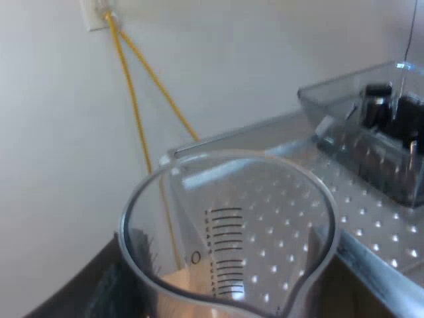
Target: Pour the beans into the coffee machine
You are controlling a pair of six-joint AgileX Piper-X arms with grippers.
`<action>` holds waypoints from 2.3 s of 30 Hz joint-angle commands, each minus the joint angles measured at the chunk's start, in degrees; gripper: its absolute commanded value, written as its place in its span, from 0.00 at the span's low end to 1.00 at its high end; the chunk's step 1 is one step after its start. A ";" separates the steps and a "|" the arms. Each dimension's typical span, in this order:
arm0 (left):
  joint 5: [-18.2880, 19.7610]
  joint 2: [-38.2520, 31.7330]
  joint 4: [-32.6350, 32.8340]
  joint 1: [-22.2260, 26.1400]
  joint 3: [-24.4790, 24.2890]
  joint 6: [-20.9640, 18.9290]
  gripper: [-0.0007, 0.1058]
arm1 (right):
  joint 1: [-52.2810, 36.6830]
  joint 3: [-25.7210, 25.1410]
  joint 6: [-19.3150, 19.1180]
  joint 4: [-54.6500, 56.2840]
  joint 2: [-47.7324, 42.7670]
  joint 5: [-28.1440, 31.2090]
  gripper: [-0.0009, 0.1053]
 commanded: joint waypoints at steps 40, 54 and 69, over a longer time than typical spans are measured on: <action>-13.48 47.10 -0.26 -16.73 -44.57 10.94 0.26 | 0.09 -0.50 -0.46 -0.83 -0.40 0.38 0.75; -15.19 48.16 -1.15 -19.44 -44.55 33.54 0.26 | 0.09 -0.50 -0.46 -0.83 -0.40 0.38 0.75; -16.31 48.16 -1.12 -23.52 -44.55 57.46 0.26 | 0.09 -0.50 -0.46 -0.83 -0.40 0.38 0.75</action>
